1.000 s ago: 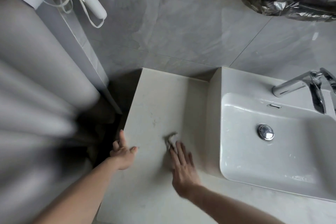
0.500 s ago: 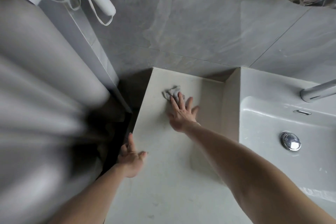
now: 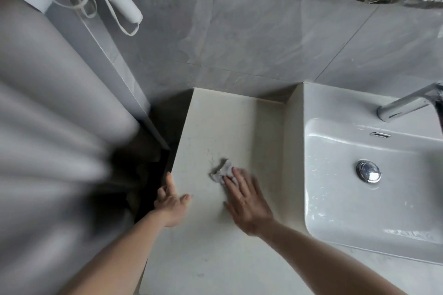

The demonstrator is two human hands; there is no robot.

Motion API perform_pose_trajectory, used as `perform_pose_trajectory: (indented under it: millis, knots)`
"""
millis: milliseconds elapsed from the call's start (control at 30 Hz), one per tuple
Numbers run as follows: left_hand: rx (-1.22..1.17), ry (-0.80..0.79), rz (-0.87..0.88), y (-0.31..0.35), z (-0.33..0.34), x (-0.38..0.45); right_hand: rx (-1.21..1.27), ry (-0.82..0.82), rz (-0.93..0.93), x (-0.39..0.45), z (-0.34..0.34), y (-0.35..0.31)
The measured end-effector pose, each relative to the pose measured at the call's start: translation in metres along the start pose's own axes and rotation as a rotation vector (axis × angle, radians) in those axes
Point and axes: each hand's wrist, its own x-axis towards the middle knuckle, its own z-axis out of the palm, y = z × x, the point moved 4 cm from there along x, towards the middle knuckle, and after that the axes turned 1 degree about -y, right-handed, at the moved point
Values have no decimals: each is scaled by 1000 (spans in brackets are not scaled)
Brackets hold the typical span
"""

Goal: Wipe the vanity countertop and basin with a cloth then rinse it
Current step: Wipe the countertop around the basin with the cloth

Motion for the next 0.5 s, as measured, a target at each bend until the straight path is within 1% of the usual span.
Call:
perform_pose_trajectory:
  millis: [100,167,233,267,333,500]
  knots:
    - [-4,-8,-1,-2,1,3,59,65,231,28,-22,46]
    - [-5,-15,1,-3,3,5,89,81,357,52,-35,65]
    - [2,3,8,-3,3,5,129,76,455,66,-37,66]
    - [4,7,9,-3,3,5,164,81,476,66,-34,59]
    - [2,8,10,-2,4,4,195,85,436,53,-23,31]
    - [-17,29,23,-1,3,0,101,28,161,-33,20,-50]
